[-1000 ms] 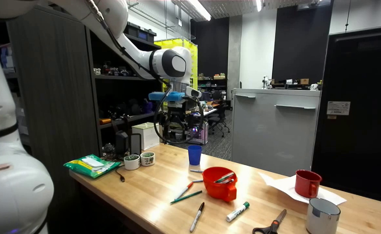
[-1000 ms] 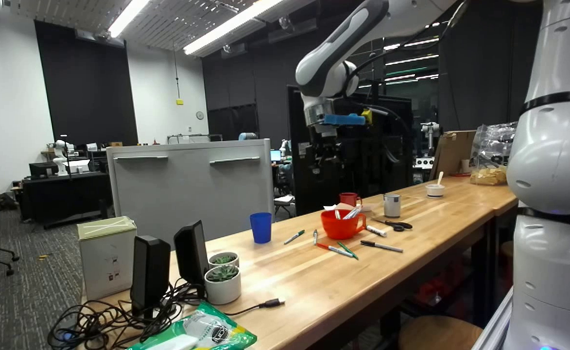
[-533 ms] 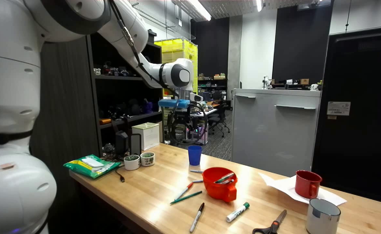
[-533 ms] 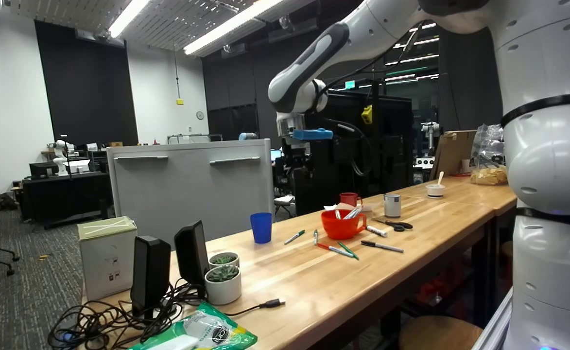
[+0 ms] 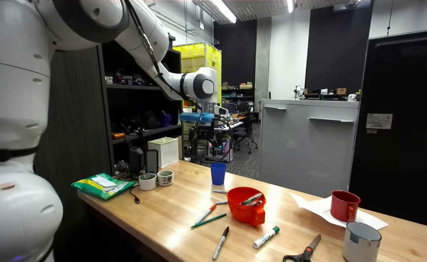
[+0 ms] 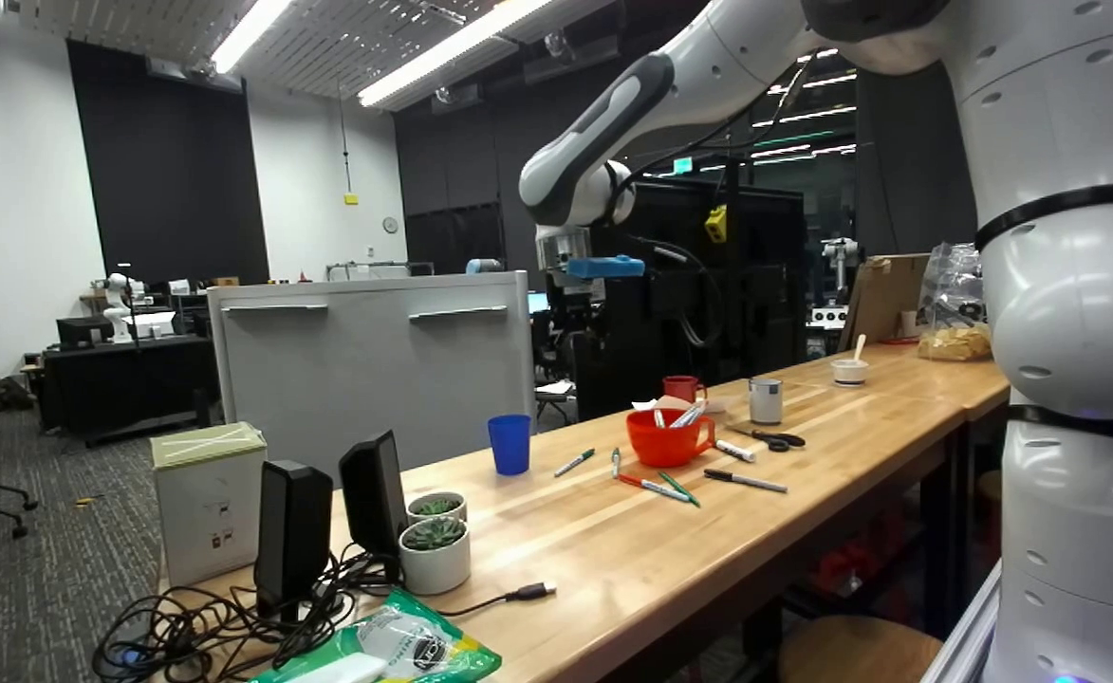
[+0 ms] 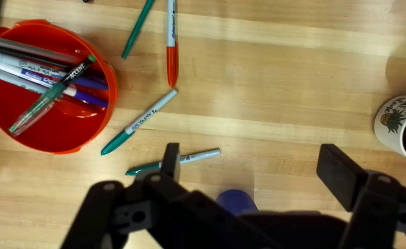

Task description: Move the blue cup backwards

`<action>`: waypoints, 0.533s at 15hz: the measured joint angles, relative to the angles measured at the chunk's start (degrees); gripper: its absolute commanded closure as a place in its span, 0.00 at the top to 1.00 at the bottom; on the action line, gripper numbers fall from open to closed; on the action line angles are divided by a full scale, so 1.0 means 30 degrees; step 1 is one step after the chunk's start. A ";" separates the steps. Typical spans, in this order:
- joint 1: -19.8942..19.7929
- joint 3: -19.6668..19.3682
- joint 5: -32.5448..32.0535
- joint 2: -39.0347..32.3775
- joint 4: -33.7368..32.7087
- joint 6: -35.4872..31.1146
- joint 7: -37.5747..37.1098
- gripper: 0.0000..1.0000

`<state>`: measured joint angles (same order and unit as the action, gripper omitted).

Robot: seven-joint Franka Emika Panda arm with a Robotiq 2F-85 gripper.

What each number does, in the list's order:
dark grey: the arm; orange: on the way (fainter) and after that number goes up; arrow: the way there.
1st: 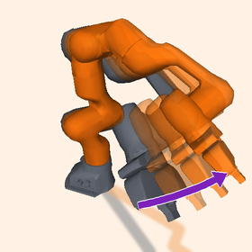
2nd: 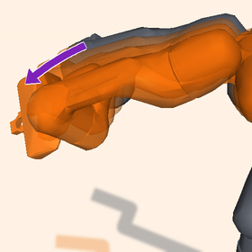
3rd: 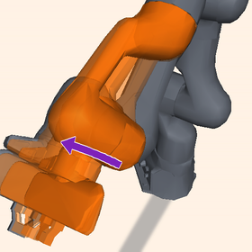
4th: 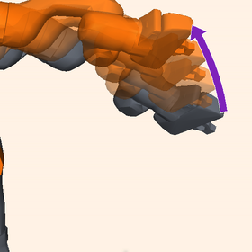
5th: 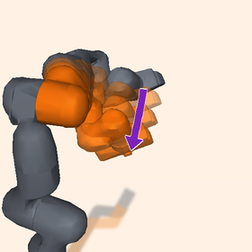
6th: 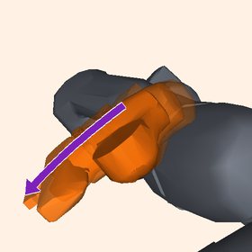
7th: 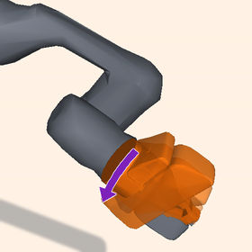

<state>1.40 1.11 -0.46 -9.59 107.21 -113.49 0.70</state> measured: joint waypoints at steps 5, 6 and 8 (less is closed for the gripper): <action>0.0275 0.0579 0.0078 -0.2350 -0.1701 -0.1712 0.0280 1.00; 0.0367 0.0705 0.0125 -0.3014 -0.2277 -0.1965 0.0314 1.00; 0.0526 0.0930 0.0221 -0.4355 -0.3578 -0.2261 0.0373 1.00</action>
<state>2.98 3.90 0.20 -22.65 96.48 -120.27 1.82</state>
